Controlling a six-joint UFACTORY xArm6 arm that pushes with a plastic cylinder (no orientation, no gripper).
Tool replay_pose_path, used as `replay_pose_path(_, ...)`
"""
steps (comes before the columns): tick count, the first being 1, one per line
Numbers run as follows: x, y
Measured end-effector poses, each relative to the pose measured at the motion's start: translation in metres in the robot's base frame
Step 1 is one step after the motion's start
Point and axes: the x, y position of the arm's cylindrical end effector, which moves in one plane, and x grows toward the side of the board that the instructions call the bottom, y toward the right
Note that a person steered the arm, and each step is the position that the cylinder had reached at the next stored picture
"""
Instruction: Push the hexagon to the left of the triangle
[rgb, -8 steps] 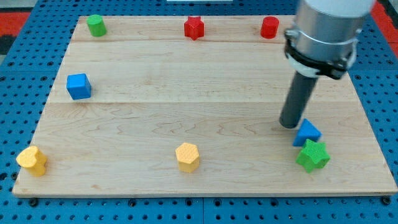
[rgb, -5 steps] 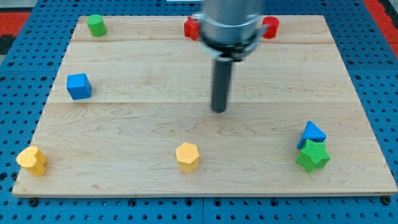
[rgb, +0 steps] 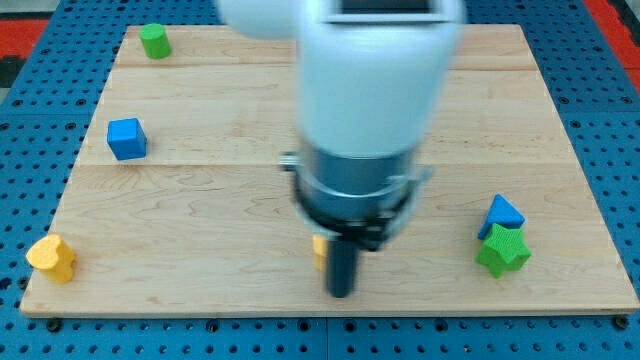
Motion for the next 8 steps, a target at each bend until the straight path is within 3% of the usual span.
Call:
replay_pose_path(1,-0.013,-0.041)
replay_pose_path(3,-0.021,0.079)
replay_pose_path(4,-0.027,0.011)
replay_pose_path(5,-0.046,-0.010)
replay_pose_path(6,-0.052,0.055)
replay_pose_path(8,-0.086,0.057)
